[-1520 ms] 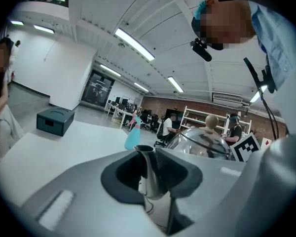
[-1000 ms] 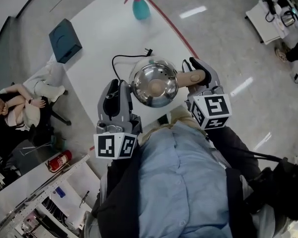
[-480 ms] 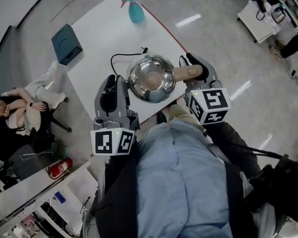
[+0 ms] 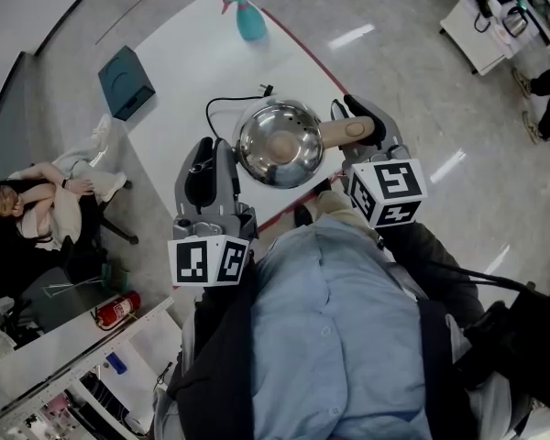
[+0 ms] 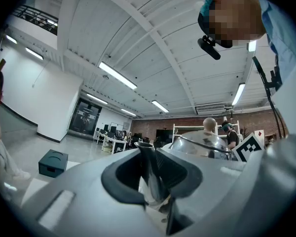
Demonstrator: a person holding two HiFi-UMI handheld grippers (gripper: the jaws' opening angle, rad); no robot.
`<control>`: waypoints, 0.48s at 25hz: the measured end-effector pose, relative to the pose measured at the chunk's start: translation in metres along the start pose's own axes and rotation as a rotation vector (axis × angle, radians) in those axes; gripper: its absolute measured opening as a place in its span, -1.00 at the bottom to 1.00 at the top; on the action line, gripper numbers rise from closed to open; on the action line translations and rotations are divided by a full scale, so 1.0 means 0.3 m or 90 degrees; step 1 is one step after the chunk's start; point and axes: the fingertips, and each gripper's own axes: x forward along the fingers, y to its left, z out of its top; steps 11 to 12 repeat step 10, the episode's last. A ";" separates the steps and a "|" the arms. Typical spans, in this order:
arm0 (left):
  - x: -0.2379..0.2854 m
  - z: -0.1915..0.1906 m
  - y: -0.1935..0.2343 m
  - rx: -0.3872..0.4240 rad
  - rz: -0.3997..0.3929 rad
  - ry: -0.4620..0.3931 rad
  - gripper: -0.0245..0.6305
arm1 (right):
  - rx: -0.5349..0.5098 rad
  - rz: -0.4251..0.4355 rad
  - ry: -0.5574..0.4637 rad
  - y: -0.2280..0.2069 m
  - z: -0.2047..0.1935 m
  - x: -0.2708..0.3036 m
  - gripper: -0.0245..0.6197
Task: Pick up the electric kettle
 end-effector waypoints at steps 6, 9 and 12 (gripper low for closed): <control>0.007 -0.011 -0.005 0.002 -0.004 0.008 -0.70 | 0.002 -0.003 0.002 -0.010 -0.008 0.003 -0.62; 0.015 -0.014 0.003 0.002 0.000 0.010 -0.70 | 0.001 -0.002 0.002 -0.011 -0.007 0.014 -0.62; 0.017 -0.016 0.005 0.001 0.001 0.011 -0.70 | 0.001 -0.002 0.002 -0.011 -0.006 0.018 -0.62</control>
